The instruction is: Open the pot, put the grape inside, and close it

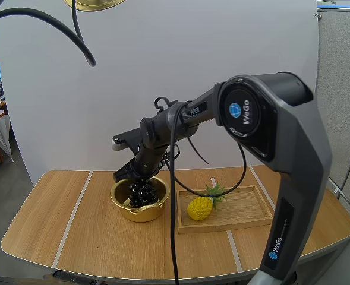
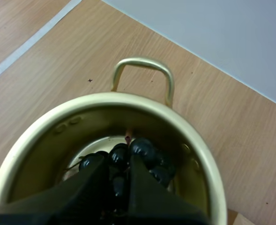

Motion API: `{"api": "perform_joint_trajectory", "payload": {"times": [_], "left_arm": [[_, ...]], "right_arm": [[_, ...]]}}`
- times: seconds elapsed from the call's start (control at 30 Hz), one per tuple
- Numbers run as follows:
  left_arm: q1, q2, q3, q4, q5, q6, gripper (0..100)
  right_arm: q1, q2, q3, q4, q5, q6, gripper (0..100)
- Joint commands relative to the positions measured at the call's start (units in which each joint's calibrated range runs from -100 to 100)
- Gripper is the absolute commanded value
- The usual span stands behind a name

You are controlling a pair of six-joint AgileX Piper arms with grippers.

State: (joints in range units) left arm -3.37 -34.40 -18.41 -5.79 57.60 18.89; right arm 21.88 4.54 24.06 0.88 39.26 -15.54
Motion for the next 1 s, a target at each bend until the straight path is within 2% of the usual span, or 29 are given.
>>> {"api": "perform_joint_trajectory", "payload": {"times": [0.0, 0.33, 0.4, 0.53, 0.57, 0.77, 0.97], "left_arm": [[-0.20, -0.47, -0.39, 0.45, -2.49, -0.48, 0], [-0.20, -0.47, -0.39, 0.45, -2.49, -0.48, 0], [-0.20, -0.47, -0.39, 0.45, -2.49, -0.48, 0], [-0.20, -0.47, -0.39, 0.45, -2.49, -0.48, 0], [-0.20, -0.47, -0.39, 0.45, -2.49, -0.48, 0], [-0.20, -0.47, -0.39, 0.45, -2.49, -0.48, 0], [-0.20, -0.47, -0.39, 0.45, -2.49, -0.48, 0]], "right_arm": [[0.25, 1.19, -0.42, -0.41, -0.92, -0.49, 0], [0.25, 2.53, -0.42, -0.87, 0.37, -1.65, 0], [0.25, 2.53, -0.42, -0.87, 0.75, -1.87, 21], [0.25, 2.53, -0.42, -0.87, 0.96, -1.98, 96], [0.25, 2.40, -0.42, -0.87, 0.96, -1.98, 100], [0.25, -0.56, -0.42, -0.87, 1.10, -1.98, 100], [0.25, -10.09, -0.42, -0.20, 5.80, -1.98, 100]]}}
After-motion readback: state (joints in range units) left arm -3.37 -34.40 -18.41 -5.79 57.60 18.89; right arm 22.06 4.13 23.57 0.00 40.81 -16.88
